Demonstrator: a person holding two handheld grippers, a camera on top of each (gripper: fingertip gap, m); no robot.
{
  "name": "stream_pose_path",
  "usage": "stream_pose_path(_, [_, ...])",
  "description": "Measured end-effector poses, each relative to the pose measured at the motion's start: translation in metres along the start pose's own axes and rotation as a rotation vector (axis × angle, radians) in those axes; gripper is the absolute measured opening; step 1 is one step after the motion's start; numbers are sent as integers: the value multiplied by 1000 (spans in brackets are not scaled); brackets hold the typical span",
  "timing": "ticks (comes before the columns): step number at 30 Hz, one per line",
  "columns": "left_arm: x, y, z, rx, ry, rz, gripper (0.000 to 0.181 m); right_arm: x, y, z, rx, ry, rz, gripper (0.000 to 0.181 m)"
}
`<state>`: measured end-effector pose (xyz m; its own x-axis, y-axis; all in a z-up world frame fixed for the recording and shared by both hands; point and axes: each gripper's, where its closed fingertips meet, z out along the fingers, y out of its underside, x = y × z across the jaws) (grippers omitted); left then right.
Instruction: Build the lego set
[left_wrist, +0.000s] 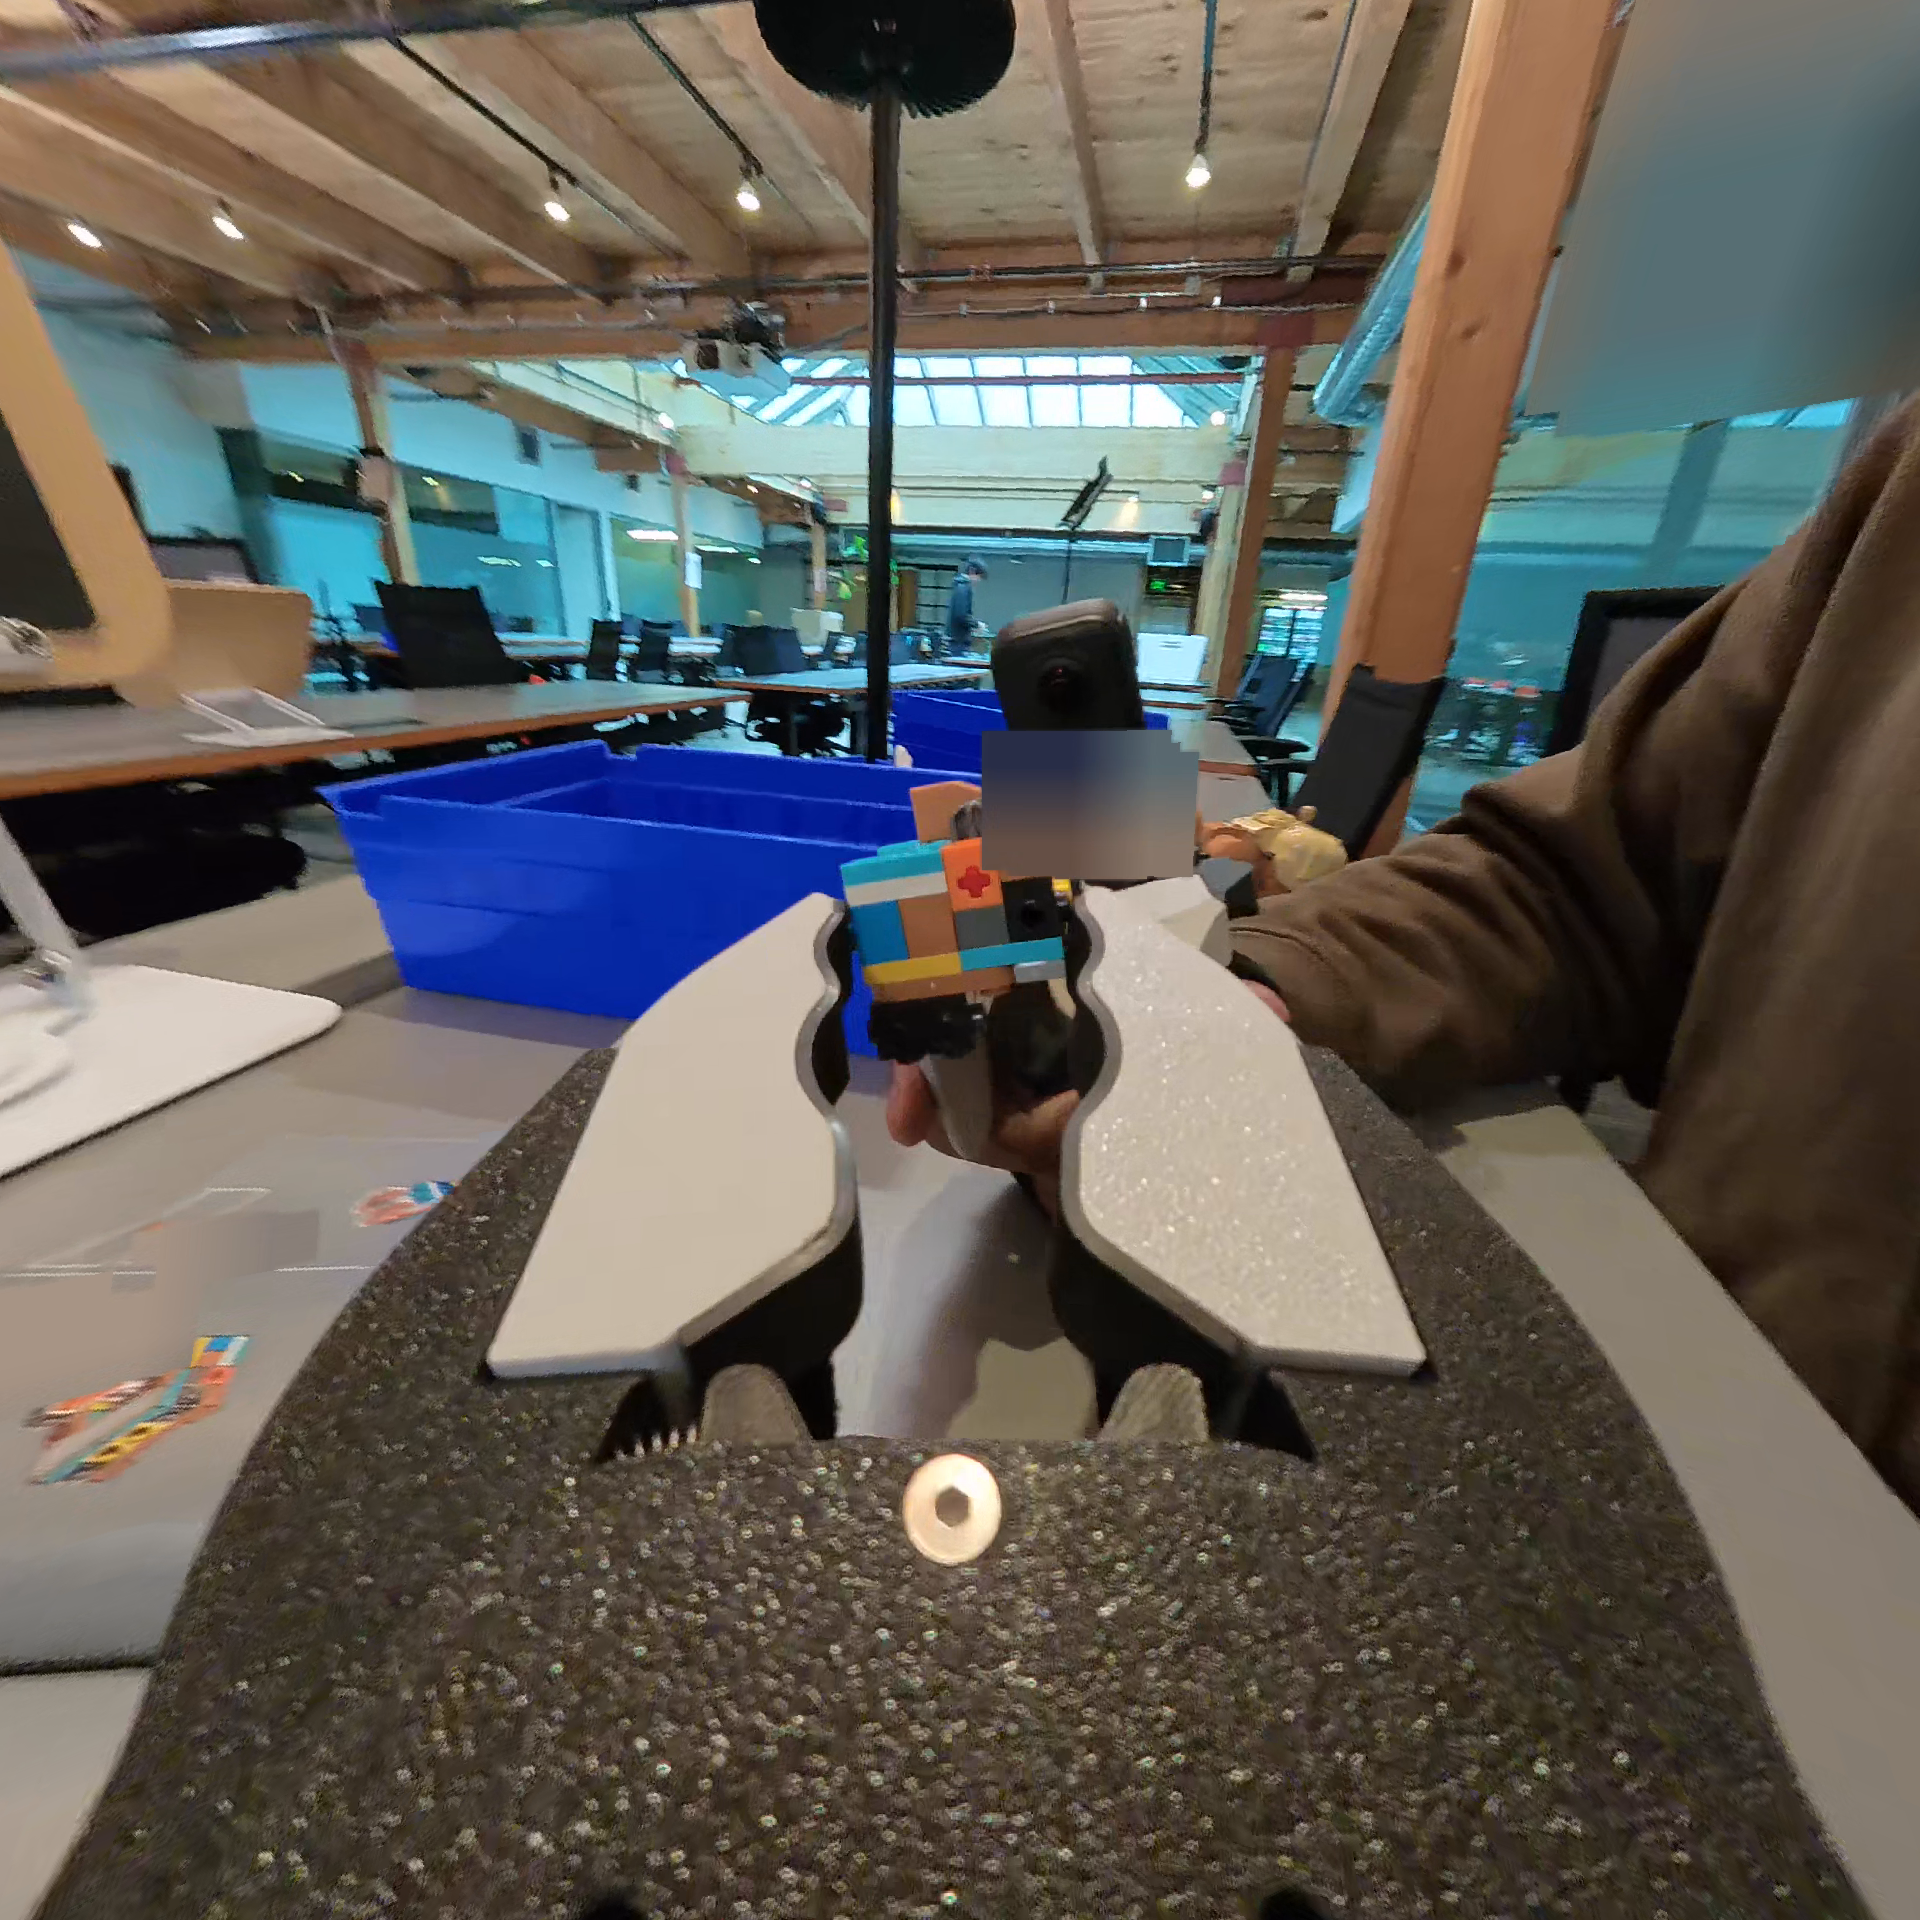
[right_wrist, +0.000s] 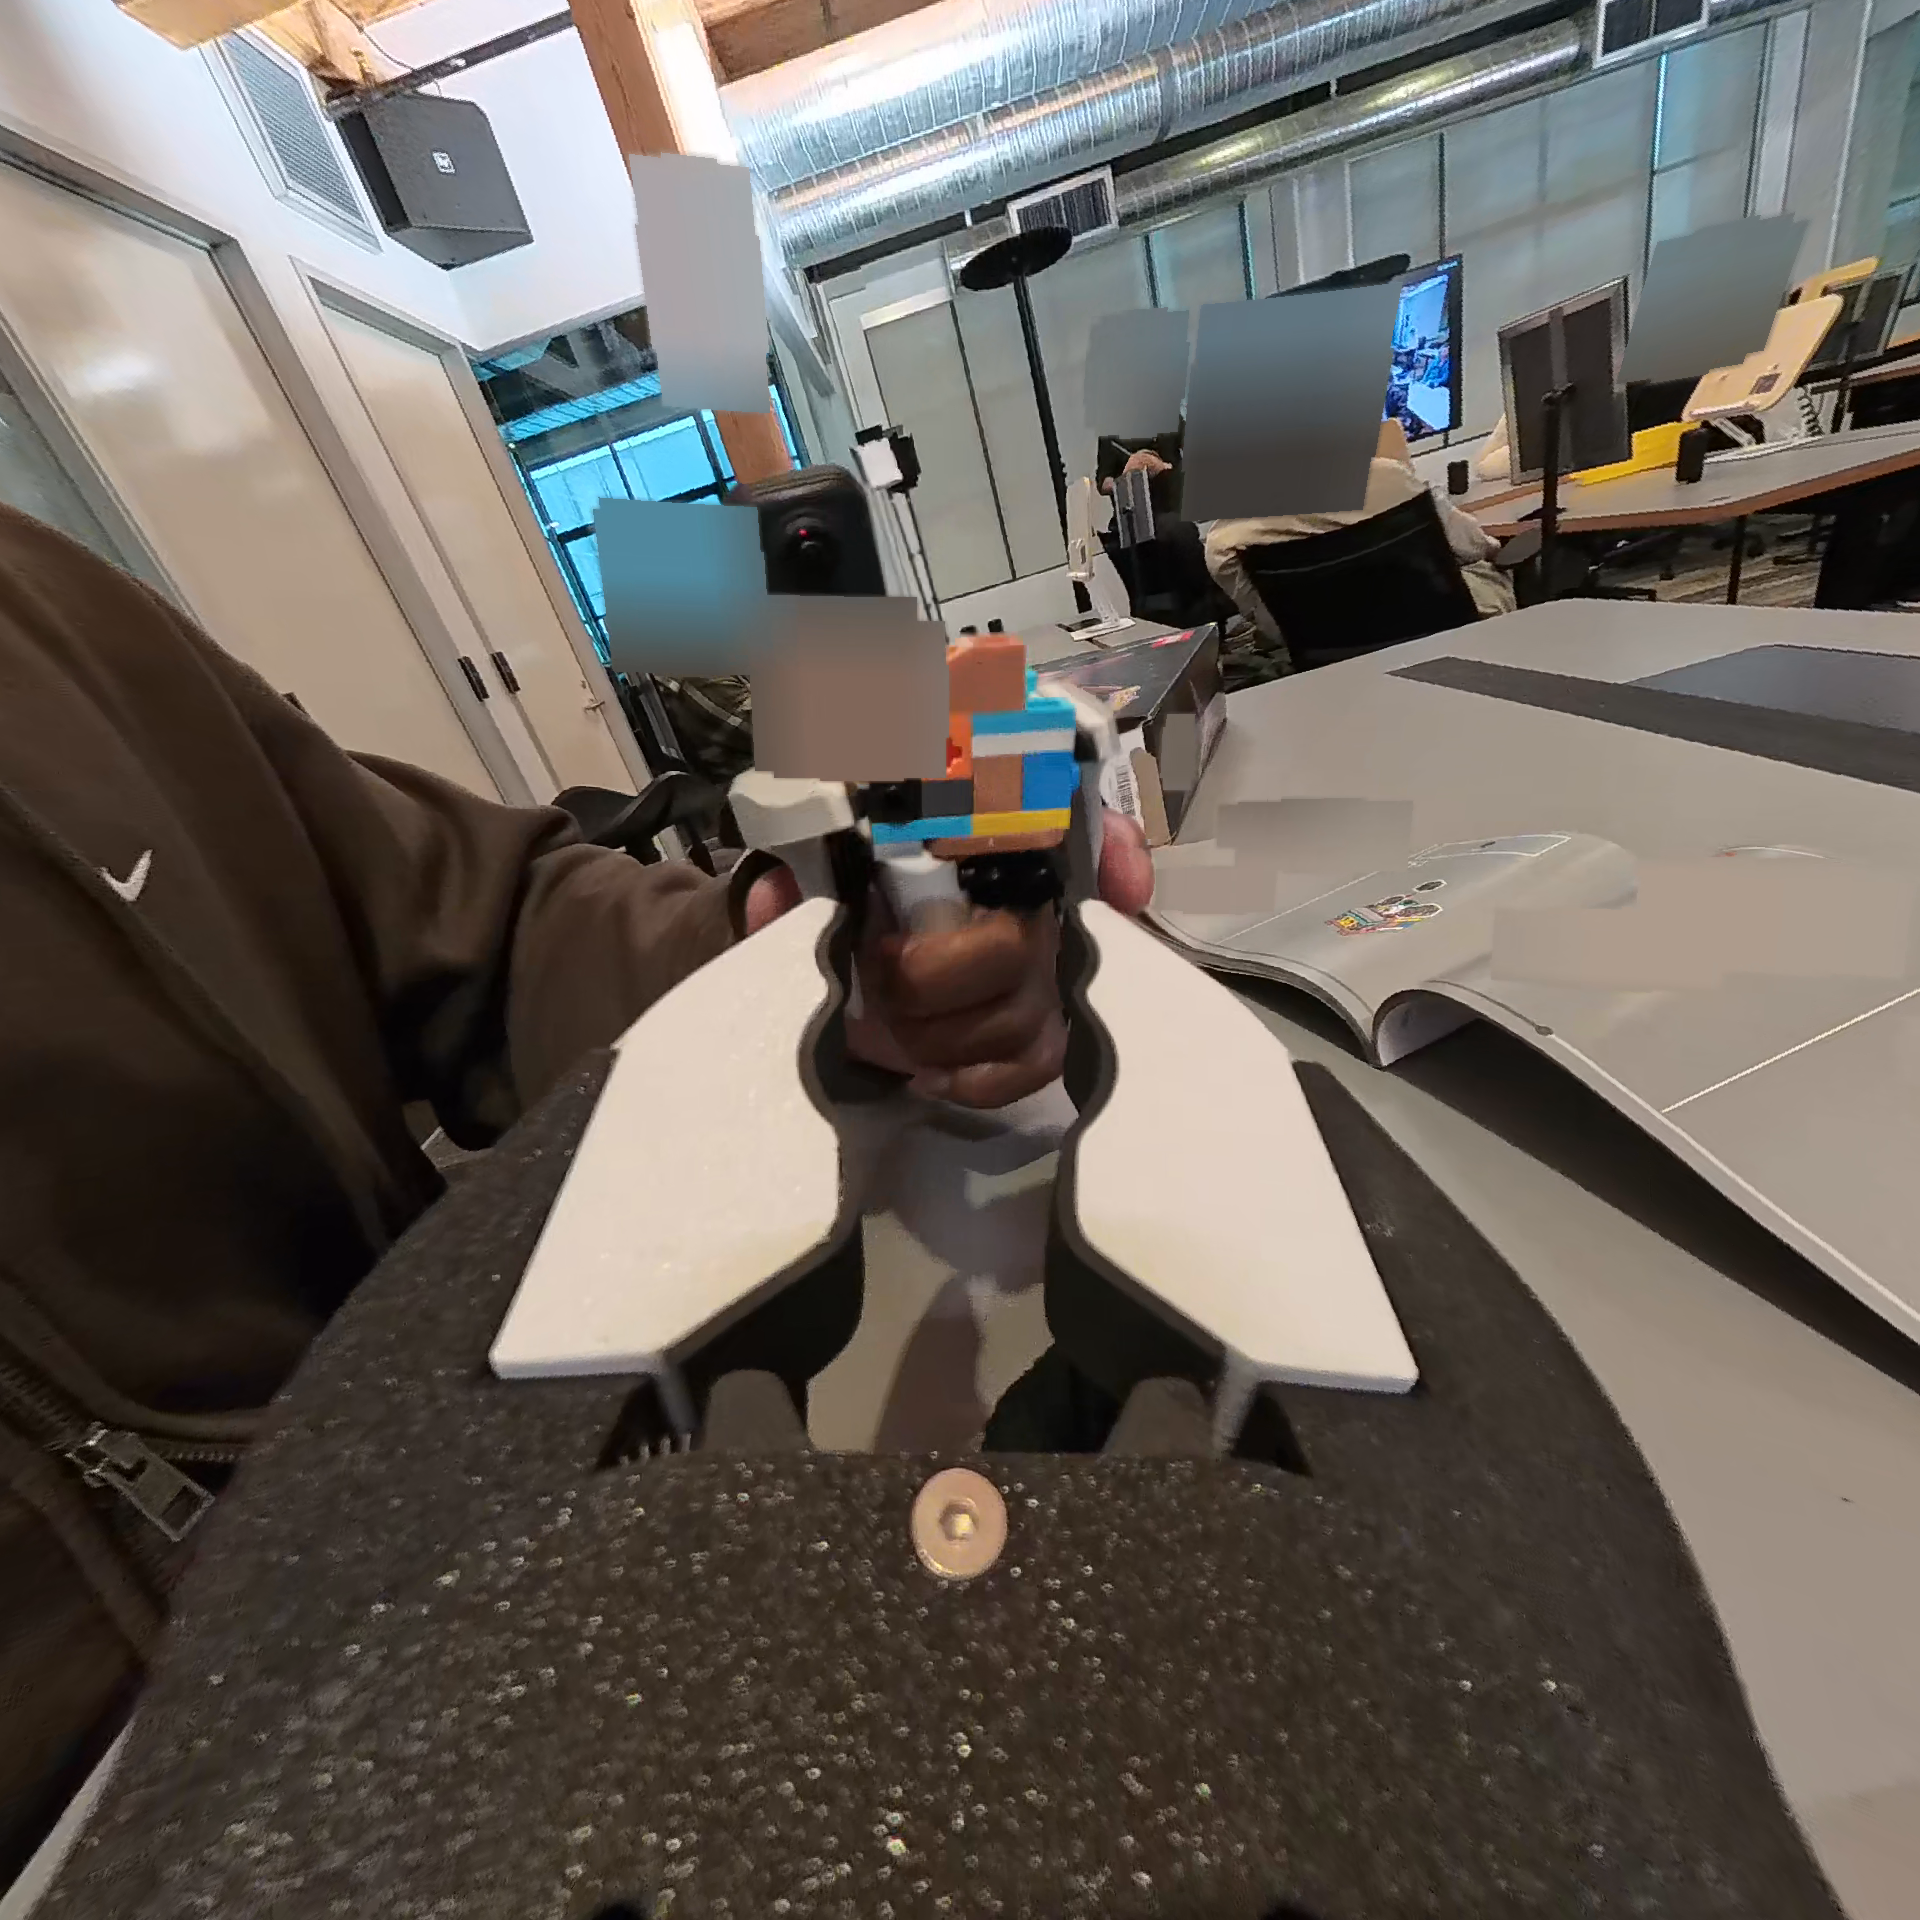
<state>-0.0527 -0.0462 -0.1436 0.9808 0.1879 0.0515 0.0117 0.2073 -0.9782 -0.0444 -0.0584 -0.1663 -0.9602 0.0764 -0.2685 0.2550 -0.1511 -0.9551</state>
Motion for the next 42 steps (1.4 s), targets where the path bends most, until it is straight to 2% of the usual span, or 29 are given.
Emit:
stream_pose_path(9, [-16, -7, -6, 48, -87, 10, 39, 3, -6, -4, 42, 47, -36, 42])
stream_pose_path(21, [-24, 1, -7, 4, -141, 76, 39, -3, -2, 1, 27, 47, -147, 41])
stream_pose_path(38, [-43, 2, -15, 24, -185, 30, 39, 5, -8, 2, 64, 62, -137, 38])
stream_pose_path(42, [-46, -1, -19, 26, -233, 88, 39, 5, -9, 2, 70, 78, -161, 38])
